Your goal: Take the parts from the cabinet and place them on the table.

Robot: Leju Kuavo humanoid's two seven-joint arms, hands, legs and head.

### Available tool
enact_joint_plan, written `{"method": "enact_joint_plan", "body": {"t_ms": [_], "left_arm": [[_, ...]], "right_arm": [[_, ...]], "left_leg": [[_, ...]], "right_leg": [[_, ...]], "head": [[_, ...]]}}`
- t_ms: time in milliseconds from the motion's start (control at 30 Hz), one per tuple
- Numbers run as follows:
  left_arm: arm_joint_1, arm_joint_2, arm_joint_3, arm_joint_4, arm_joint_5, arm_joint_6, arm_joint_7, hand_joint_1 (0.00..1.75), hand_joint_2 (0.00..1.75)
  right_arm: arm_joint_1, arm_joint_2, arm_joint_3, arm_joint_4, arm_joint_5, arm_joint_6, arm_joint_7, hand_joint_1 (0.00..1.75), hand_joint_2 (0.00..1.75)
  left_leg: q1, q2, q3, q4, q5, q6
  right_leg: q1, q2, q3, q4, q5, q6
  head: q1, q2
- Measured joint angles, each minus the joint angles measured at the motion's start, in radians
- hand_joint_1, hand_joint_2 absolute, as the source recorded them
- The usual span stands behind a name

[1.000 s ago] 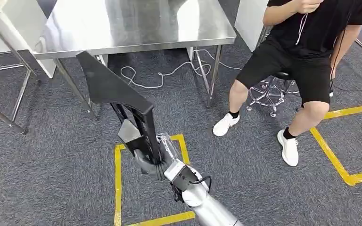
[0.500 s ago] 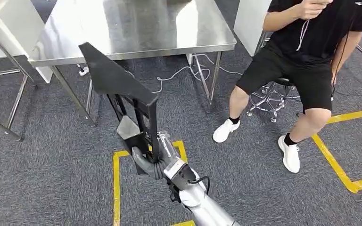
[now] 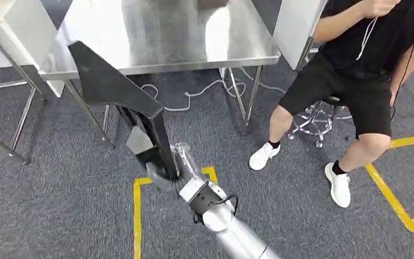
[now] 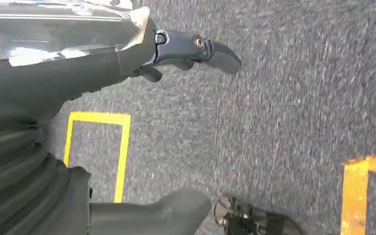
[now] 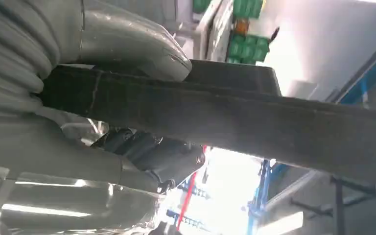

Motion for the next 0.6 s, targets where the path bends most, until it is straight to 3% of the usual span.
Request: {"method": "enact_joint_plan", "body": {"t_ms": [33,67,100,133,200,233,267,300,367,400,433,467,500,567,600], "left_arm": [[0.004,-0.001,0.000,0.000,0.000,-0.001,0.001,0.00,1.75],[0.003,0.000,0.001,0.000,0.001,-0.001,0.001,0.00,1.75],[0.003,0.000,0.001,0.000,0.001,-0.001,0.001,0.00,1.75],[0.002,-0.001,0.001,0.000,0.001,-0.001,0.001,0.00,1.75],[0.002,-0.001,0.002,0.000,0.001,-0.001,0.002,0.00,1.75],[0.003,-0.001,0.002,0.000,0.002,0.000,0.005,0.00,1.75],[0.003,0.000,0.003,0.000,0.002,0.000,0.008,0.00,1.75],[0.003,0.000,0.005,0.000,0.003,0.001,0.009,0.00,1.75],[0.003,0.003,0.008,0.000,0.003,0.001,0.010,0.00,1.75],[0.004,0.003,0.009,0.000,0.003,0.001,0.011,0.00,1.75],[0.002,0.002,0.010,0.001,0.003,0.000,0.014,0.00,1.75],[0.001,0.003,0.010,0.001,0.003,0.000,0.015,0.00,1.75],[0.002,0.003,0.010,0.001,0.003,0.000,0.019,0.00,1.75],[0.003,0.003,0.011,0.001,0.005,-0.001,0.020,0.00,1.75],[0.003,0.002,0.011,0.001,0.005,-0.001,0.020,0.00,1.75]], "right_arm": [[-0.006,0.001,0.002,-0.008,0.004,-0.005,0.003,1.75,1.75],[-0.011,0.003,0.004,-0.014,0.005,-0.005,0.008,1.75,1.75],[-0.018,0.003,0.005,-0.019,0.006,-0.006,0.011,1.75,1.75],[-0.025,0.006,0.006,-0.023,0.008,-0.006,0.012,1.75,1.75],[-0.032,0.007,0.010,-0.026,0.009,-0.006,0.013,1.75,1.75],[-0.032,0.007,0.013,-0.027,0.014,-0.007,0.015,1.75,1.75],[-0.034,0.007,0.014,-0.029,0.021,-0.008,0.019,1.75,1.75],[-0.039,0.007,0.015,-0.033,0.022,-0.011,0.028,1.75,1.75],[-0.060,0.010,0.019,-0.039,0.020,-0.015,0.051,1.75,1.75],[-0.072,0.014,0.020,-0.042,0.019,-0.016,0.063,1.75,1.75],[-0.088,0.015,0.020,-0.043,0.018,-0.015,0.077,1.75,1.75],[-0.105,0.019,0.021,-0.045,0.016,-0.015,0.088,1.75,1.75],[-0.117,0.021,0.022,-0.046,0.013,-0.011,0.102,1.75,1.75],[-0.135,0.029,0.023,-0.053,0.011,-0.005,0.113,1.75,1.75],[-0.143,0.030,0.023,-0.053,0.010,-0.002,0.119,1.75,1.75]], "left_leg": [[0.001,0.000,0.000,0.010,0.004,-0.003],[0.005,0.004,-0.006,0.026,-0.004,-0.006],[0.008,0.008,-0.013,0.054,-0.022,-0.013],[0.012,0.008,-0.037,0.101,-0.053,-0.021],[0.021,0.008,-0.120,0.237,-0.126,-0.037],[0.026,0.008,-0.158,0.286,-0.139,-0.044],[0.032,0.009,-0.175,0.294,-0.126,-0.047],[0.038,0.012,-0.170,0.257,-0.086,-0.051],[0.046,0.015,-0.108,0.089,0.038,-0.056],[0.049,0.018,-0.084,0.022,0.075,-0.057],[0.039,0.019,-0.096,0.024,0.034,-0.057],[0.034,0.020,-0.088,0.014,0.022,-0.040],[0.031,0.018,-0.086,0.008,0.043,-0.028],[0.031,0.014,-0.067,0.003,0.047,-0.011],[0.033,0.016,-0.056,-0.006,0.046,-0.005]], "right_leg": [[-0.005,0.002,0.006,-0.002,0.007,-0.010],[-0.017,0.006,0.030,-0.010,0.006,-0.017],[-0.017,0.003,0.039,-0.012,0.000,-0.026],[-0.017,0.002,0.043,-0.012,-0.004,-0.032],[-0.017,0.002,0.047,-0.012,-0.009,-0.037],[-0.017,0.003,0.050,-0.011,-0.013,-0.034],[-0.018,0.004,0.054,-0.011,-0.018,-0.030],[-0.021,0.006,0.062,-0.011,-0.025,-0.025],[-0.024,0.007,0.087,-0.011,-0.040,-0.014],[-0.025,0.007,0.091,-0.012,-0.048,-0.007],[-0.020,0.007,0.099,-0.012,-0.050,-0.002],[-0.018,0.007,0.090,-0.015,-0.053,0.005],[-0.015,0.007,0.097,-0.014,-0.053,0.014],[-0.010,0.007,0.104,-0.003,-0.052,0.027],[-0.013,0.005,0.083,0.030,-0.059,0.029]], "head": [[0.001,0.000],[-0.002,0.000],[0.000,0.000],[-0.003,0.000],[-0.002,0.000],[-0.002,0.000],[-0.002,0.000],[-0.002,0.000],[-0.002,0.000],[-0.003,0.000],[-0.004,0.000],[-0.006,0.000],[-0.002,0.000],[-0.003,0.000],[-0.002,0.000]]}}
